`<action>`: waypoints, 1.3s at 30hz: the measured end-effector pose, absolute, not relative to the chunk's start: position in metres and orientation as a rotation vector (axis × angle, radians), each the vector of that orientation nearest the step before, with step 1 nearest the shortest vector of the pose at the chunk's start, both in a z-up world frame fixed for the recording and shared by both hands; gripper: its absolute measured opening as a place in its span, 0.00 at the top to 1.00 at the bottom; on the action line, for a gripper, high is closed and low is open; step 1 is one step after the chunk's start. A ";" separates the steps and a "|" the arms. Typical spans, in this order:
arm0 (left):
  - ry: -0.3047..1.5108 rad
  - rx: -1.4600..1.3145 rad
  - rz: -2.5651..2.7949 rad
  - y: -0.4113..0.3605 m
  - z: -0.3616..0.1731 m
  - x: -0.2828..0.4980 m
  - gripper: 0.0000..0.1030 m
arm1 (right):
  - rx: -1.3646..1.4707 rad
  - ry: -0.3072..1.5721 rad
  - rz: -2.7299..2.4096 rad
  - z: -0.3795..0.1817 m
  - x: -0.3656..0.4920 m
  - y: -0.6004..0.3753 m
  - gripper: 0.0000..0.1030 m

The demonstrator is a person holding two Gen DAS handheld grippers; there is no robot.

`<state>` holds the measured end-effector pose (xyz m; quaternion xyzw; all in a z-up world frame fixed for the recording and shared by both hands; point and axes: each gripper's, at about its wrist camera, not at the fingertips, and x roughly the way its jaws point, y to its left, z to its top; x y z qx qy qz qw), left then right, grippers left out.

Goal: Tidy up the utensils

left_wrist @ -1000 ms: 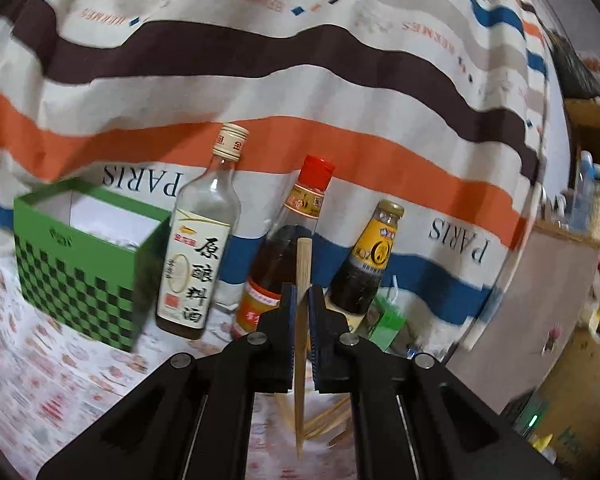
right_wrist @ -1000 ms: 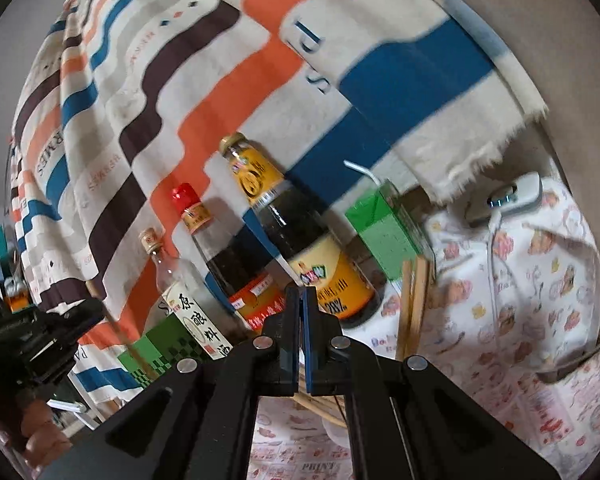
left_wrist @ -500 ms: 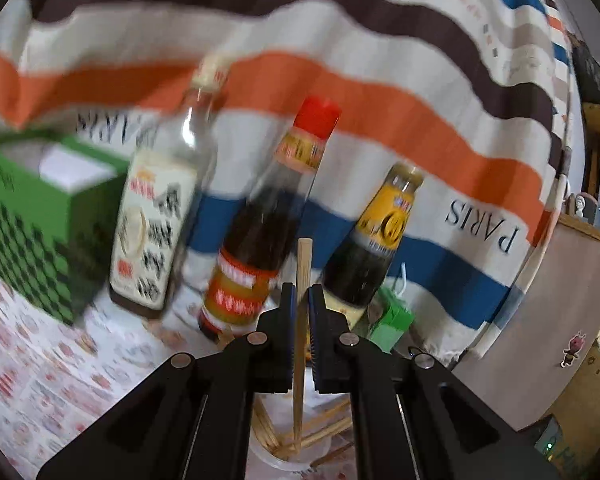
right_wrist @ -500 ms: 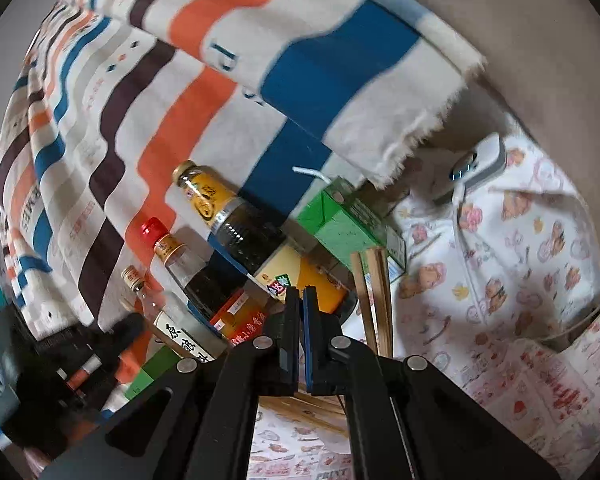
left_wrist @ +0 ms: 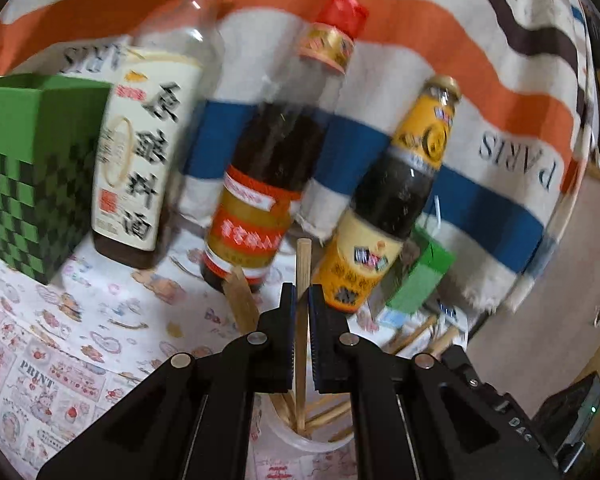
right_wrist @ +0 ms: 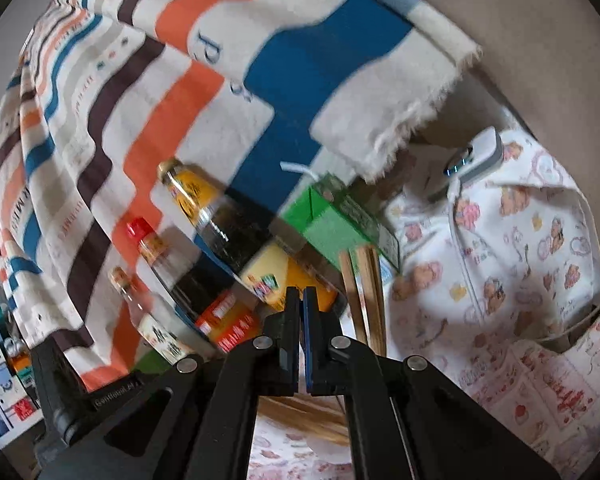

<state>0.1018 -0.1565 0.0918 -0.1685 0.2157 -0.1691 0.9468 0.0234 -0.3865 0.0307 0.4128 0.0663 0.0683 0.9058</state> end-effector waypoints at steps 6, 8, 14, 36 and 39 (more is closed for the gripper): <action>0.498 -0.288 -0.367 -0.161 0.084 0.114 0.95 | 0.822 0.251 0.139 0.011 0.040 -0.379 0.98; 0.505 -0.271 -0.341 -0.162 0.085 0.115 0.95 | 0.789 0.326 0.130 0.005 0.050 -0.373 0.98; 0.484 -0.180 -0.311 -0.168 0.094 0.110 0.81 | 0.715 0.401 0.140 0.000 0.061 -0.358 0.98; 0.142 -0.007 -0.158 -0.071 0.143 0.008 0.01 | 0.296 0.253 0.171 0.080 0.000 -0.313 0.15; 0.118 -0.014 -0.186 -0.056 0.130 -0.003 0.01 | 0.251 0.241 0.173 0.084 -0.008 -0.303 0.07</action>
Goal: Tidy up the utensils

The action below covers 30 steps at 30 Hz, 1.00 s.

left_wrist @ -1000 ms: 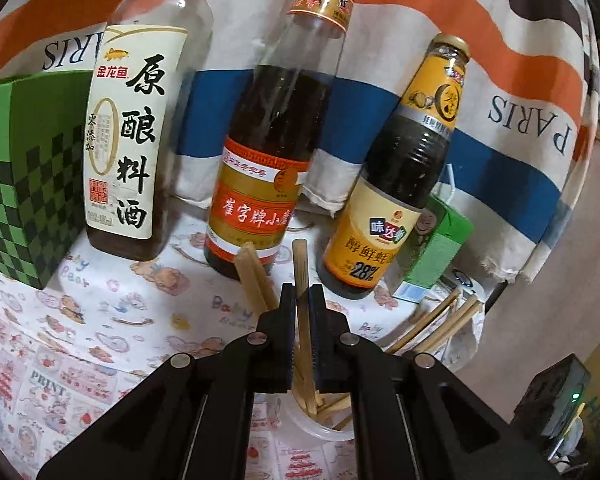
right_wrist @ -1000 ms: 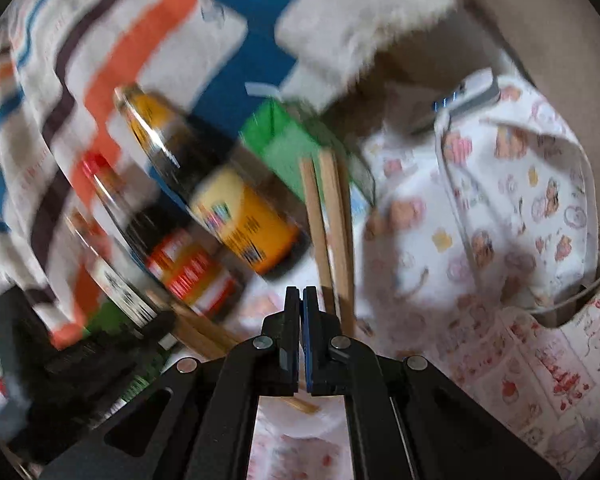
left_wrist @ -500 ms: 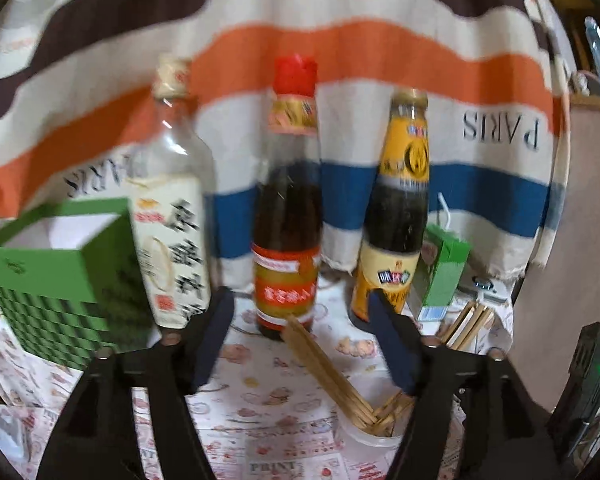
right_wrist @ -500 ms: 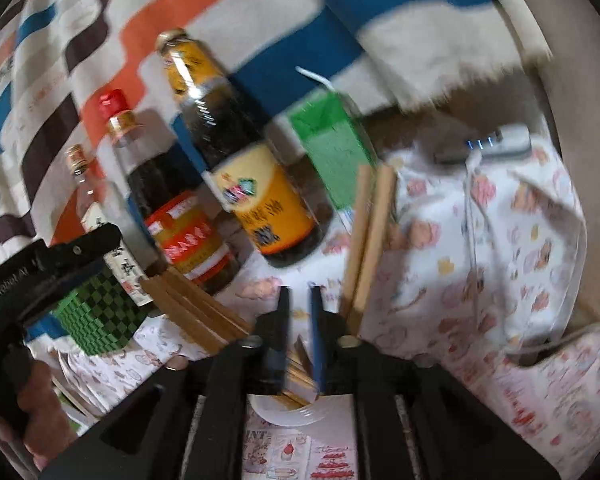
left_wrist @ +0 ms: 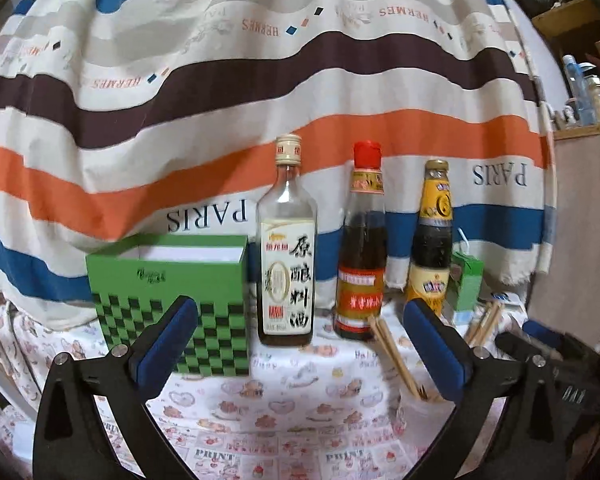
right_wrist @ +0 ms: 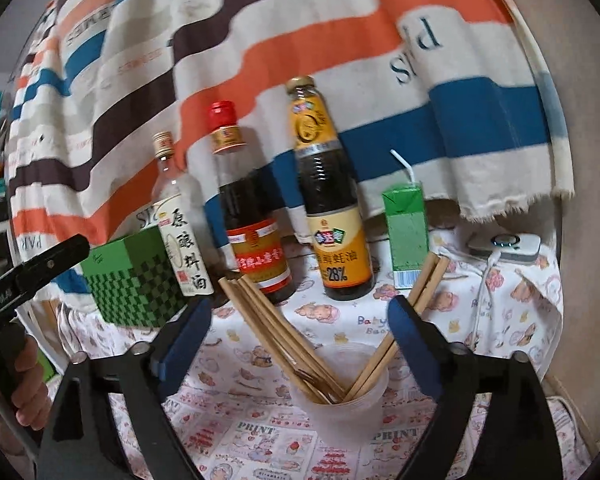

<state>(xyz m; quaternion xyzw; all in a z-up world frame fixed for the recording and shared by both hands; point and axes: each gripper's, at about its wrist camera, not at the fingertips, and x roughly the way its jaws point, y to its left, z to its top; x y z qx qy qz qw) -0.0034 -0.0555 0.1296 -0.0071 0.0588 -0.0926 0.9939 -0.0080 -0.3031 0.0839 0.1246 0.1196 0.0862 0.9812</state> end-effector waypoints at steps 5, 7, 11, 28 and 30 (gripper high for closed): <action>0.129 -0.063 -0.164 -0.035 0.104 -0.019 0.01 | 0.215 0.163 0.142 0.080 -0.027 -0.292 0.00; 0.117 -0.041 -0.132 -0.032 0.095 -0.021 0.01 | 0.207 0.170 0.136 0.075 -0.029 -0.289 0.00; 0.163 -0.023 -0.103 -0.024 0.073 -0.012 0.01 | 0.141 0.181 0.104 0.060 -0.028 -0.278 0.00; 0.292 0.008 -0.045 -0.016 0.012 0.007 0.01 | 0.116 0.306 0.062 0.006 -0.014 -0.264 0.00; 0.277 0.014 -0.044 -0.017 0.011 0.004 0.01 | 0.109 0.306 0.059 0.005 -0.014 -0.263 0.00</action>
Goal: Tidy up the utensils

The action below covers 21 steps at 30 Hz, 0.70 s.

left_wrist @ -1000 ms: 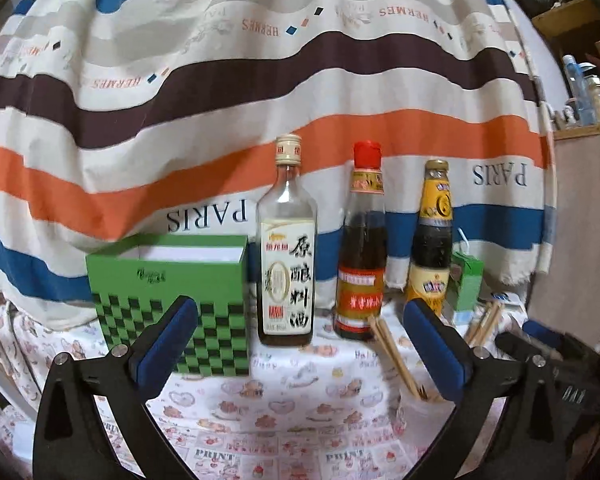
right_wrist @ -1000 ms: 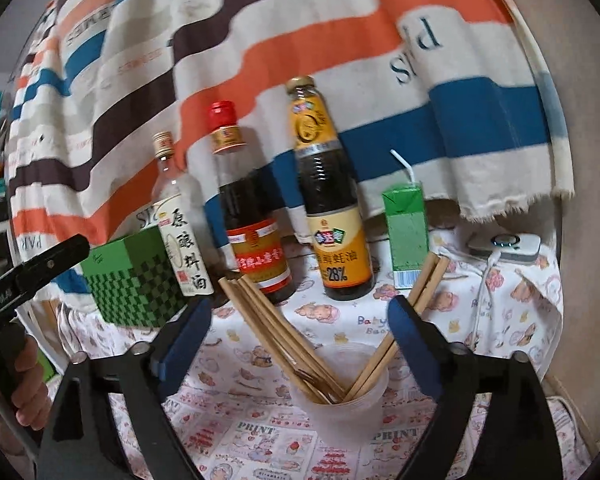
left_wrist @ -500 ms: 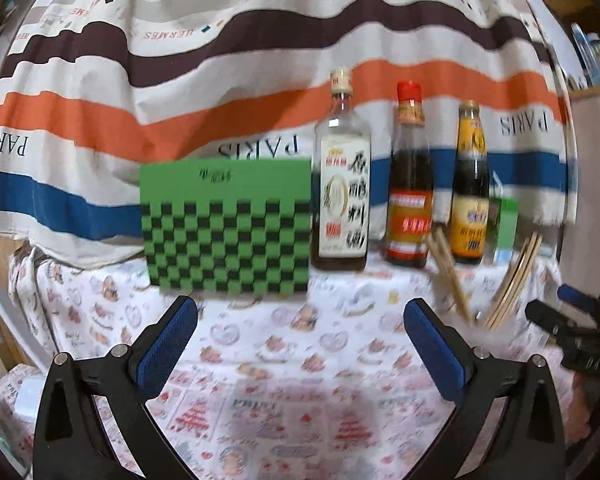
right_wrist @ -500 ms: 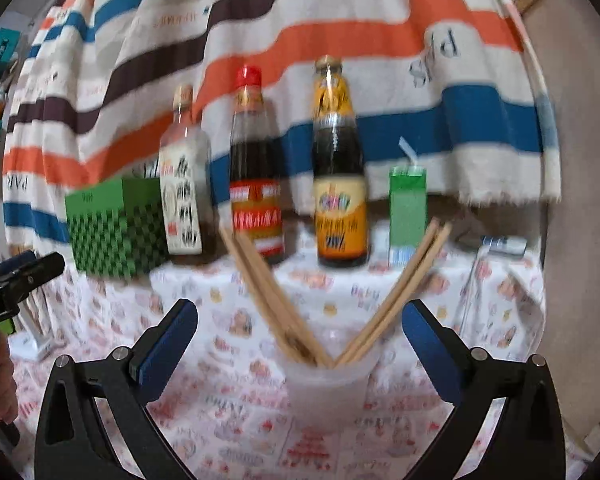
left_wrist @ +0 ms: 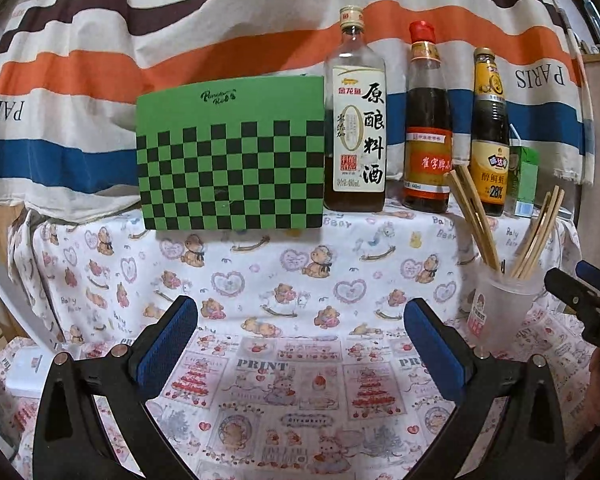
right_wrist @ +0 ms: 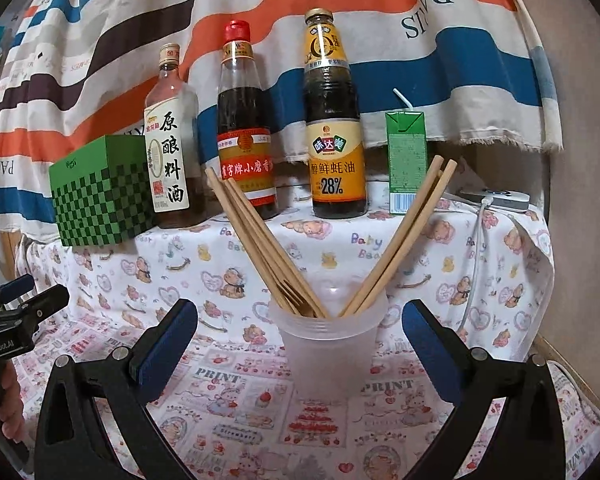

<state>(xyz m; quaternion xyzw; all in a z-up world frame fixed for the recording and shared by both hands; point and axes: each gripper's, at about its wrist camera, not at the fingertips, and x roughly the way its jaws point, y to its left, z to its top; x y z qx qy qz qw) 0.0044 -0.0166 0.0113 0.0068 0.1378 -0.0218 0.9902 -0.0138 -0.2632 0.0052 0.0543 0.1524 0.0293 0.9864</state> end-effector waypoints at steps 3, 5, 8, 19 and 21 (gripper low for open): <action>0.268 0.018 -0.032 -0.017 0.010 0.004 0.01 | 0.082 0.312 0.053 0.004 -0.013 -0.260 0.00; 0.274 0.012 -0.023 -0.015 0.009 0.006 0.01 | 0.078 0.319 0.057 0.003 -0.012 -0.259 0.00; 0.265 0.025 0.010 -0.016 0.003 0.007 0.00 | 0.086 0.327 0.053 0.002 -0.010 -0.261 0.00; 0.315 0.011 0.039 -0.012 0.000 0.017 0.01 | 0.014 0.368 0.004 -0.001 -0.002 -0.248 0.00; 0.312 0.017 0.030 -0.014 0.000 0.017 0.01 | 0.015 0.372 0.005 -0.001 -0.002 -0.248 0.00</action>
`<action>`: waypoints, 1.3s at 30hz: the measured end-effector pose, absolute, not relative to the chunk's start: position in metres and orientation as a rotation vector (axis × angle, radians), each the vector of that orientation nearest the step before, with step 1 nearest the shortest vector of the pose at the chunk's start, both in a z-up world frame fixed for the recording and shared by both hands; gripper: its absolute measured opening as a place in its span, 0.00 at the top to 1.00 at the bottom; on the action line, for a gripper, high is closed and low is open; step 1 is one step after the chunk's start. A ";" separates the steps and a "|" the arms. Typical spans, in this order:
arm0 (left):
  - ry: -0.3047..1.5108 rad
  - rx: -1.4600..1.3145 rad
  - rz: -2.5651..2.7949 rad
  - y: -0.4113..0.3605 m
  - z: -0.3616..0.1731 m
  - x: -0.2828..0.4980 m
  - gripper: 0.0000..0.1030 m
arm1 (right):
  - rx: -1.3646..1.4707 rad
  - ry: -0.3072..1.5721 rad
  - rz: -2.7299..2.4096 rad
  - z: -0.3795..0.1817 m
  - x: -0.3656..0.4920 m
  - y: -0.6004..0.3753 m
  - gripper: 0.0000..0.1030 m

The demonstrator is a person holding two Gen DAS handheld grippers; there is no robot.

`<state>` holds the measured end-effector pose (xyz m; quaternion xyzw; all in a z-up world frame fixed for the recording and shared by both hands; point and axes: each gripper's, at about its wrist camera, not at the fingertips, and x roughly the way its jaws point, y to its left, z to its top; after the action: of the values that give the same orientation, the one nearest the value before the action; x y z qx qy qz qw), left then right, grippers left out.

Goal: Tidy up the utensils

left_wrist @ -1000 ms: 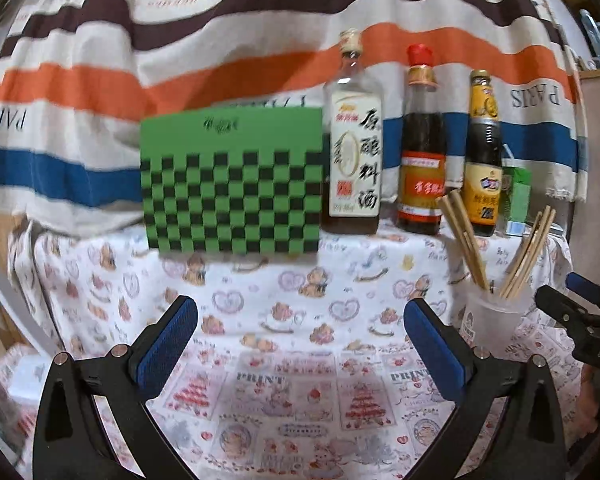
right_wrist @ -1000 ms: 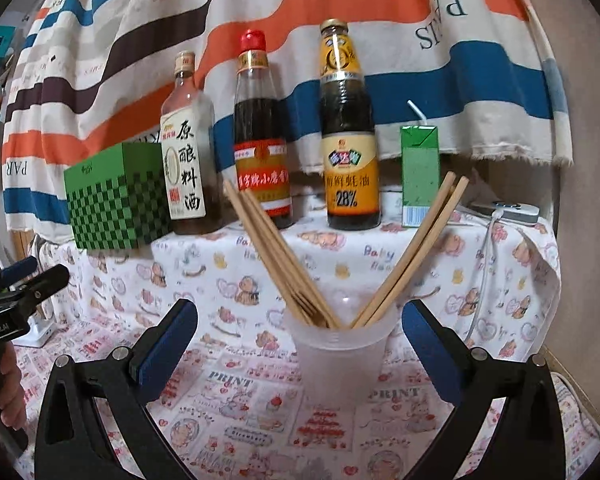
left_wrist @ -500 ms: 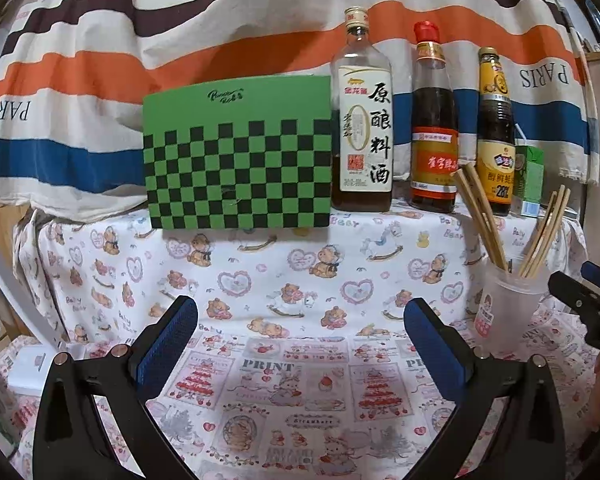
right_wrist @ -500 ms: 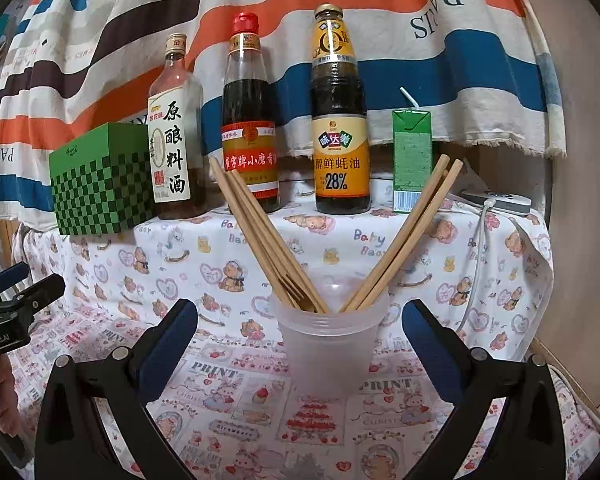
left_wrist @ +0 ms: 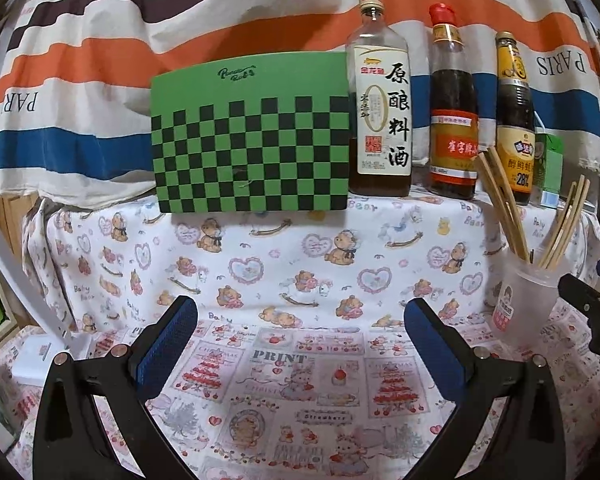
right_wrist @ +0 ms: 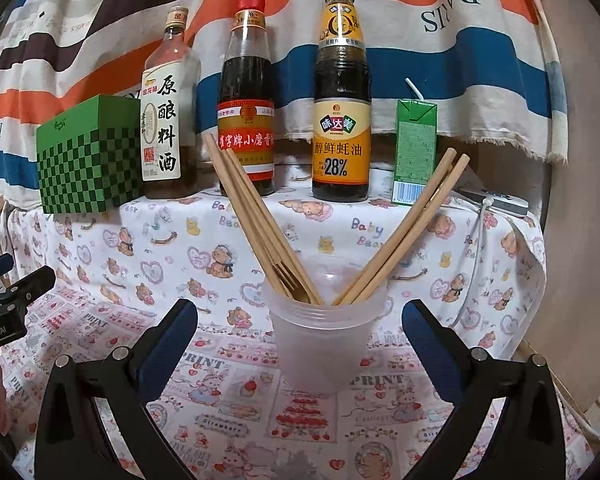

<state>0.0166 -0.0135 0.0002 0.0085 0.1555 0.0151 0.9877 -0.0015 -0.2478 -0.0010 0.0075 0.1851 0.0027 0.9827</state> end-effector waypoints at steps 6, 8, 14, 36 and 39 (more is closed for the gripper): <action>0.311 0.020 0.038 -0.014 0.000 0.017 0.00 | 0.008 0.372 0.007 -0.001 -0.001 -0.246 0.00; 0.314 0.021 0.029 -0.015 0.000 0.018 0.00 | 0.006 0.371 0.006 -0.001 -0.001 -0.245 0.00; 0.312 0.029 0.018 -0.019 0.001 0.017 0.01 | 0.000 0.363 0.006 -0.001 0.000 -0.243 0.00; 0.316 0.018 0.008 -0.018 0.000 0.018 0.00 | 0.018 0.358 -0.002 0.000 -0.002 -0.248 0.00; 0.313 0.016 0.008 -0.018 0.001 0.018 0.00 | 0.019 0.358 -0.003 0.000 -0.001 -0.247 0.00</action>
<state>0.0178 -0.0175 0.0006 0.0082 0.1559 0.0041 0.9877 -0.0009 -0.2475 -0.0001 0.0093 0.1782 -0.0016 0.9840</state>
